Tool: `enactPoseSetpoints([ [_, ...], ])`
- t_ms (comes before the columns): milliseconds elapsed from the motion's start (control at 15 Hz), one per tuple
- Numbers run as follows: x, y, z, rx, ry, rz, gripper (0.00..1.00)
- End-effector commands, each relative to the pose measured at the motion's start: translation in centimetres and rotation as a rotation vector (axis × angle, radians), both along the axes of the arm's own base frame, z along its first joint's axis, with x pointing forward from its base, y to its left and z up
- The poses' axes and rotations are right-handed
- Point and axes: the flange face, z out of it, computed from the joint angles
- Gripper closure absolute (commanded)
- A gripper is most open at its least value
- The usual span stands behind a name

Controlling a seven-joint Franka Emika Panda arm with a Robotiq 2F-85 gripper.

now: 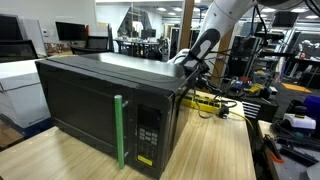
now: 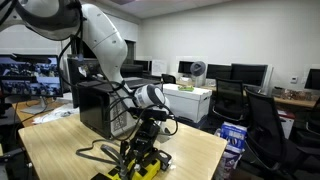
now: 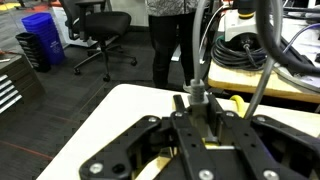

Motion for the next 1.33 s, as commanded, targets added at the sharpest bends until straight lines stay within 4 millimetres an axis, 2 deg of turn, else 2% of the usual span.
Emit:
enactPoseSetpoints([
  [0, 0.2, -0.3, -0.1, -0.016, -0.032, -0.019, 0.93],
  [400, 0.2, 0.0, -1.0, -0.023, -0.03, -0.049, 0.93],
  [667, 0.3, 0.1, -0.9, -0.015, -0.046, -0.072, 0.93],
  [1267, 0.5, -2.2, -1.4, -0.077, -0.126, -0.208, 0.93],
])
